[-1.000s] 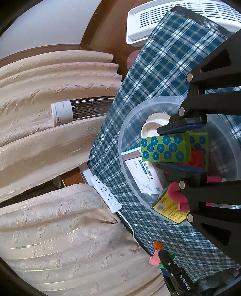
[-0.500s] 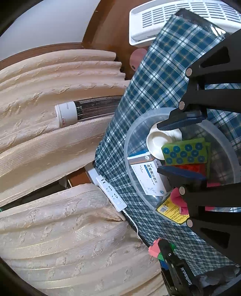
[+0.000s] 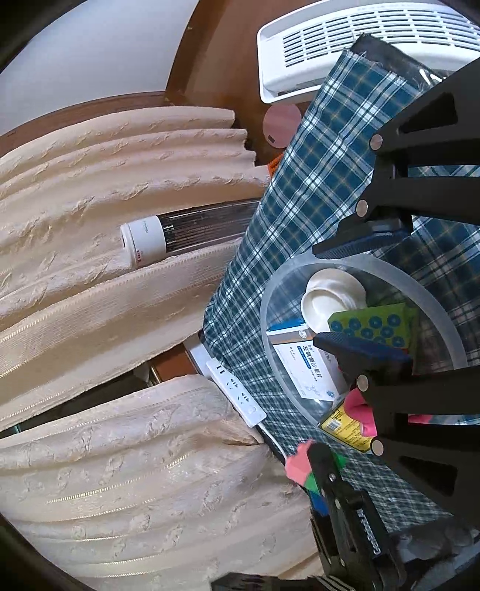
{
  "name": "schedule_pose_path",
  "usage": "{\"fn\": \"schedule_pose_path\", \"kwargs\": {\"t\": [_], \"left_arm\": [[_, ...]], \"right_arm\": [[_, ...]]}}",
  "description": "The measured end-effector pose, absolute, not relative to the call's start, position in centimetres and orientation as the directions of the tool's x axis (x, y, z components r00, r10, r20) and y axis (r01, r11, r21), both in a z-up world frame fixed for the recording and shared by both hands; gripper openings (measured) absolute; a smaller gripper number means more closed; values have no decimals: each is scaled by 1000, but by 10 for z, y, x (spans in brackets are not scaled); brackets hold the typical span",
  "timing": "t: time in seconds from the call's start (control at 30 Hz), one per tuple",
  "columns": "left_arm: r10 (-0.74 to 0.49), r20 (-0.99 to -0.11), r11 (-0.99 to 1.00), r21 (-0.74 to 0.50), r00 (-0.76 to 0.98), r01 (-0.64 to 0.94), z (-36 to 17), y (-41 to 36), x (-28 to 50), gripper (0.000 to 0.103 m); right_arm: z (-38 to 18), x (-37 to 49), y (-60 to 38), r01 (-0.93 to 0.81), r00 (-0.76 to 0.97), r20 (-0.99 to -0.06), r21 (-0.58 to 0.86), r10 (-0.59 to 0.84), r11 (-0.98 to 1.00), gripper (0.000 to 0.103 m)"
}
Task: Organize objects
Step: 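Lower the dotted block into the bowl and open the right gripper while the left lowers its block, then release the pink-green block into the bowl with the left gripper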
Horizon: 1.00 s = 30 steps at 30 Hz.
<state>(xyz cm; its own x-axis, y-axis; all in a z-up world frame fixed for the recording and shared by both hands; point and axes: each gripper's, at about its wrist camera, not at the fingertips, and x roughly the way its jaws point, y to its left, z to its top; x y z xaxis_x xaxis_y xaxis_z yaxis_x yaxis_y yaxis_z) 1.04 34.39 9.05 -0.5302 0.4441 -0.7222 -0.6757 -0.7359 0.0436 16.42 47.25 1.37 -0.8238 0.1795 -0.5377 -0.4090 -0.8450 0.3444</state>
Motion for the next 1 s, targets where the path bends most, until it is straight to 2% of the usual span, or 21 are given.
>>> {"fn": "schedule_pose_path", "kwargs": {"t": [0.3,0.37,0.4,0.43,0.73,0.87,1.0], "left_arm": [[505,-718,-708,-28,-479,-705,87,367,-2,34],[513,-720,-701,-38,-468,-712,87,370,-4,43],[518,-719,-699,-43,-464,-714,86,371,-4,56],[521,-713,-703,-45,-470,-710,87,370,-4,62],[512,-697,-740,-61,-502,-670,95,348,-11,62],[492,-699,-763,-58,-519,-644,95,336,-13,62],[467,-705,-783,-49,-534,-620,92,326,-15,67]], "right_arm": [[10,165,477,-408,-826,-538,364,168,-837,45],[9,165,479,-408,-825,-540,366,167,-837,45],[9,165,479,-408,-825,-540,365,167,-837,45],[9,165,478,-408,-825,-541,364,167,-837,45],[9,163,473,-402,-824,-543,360,162,-842,45],[10,164,471,-405,-826,-539,363,166,-839,52],[12,164,469,-406,-828,-536,366,167,-838,55]]}}
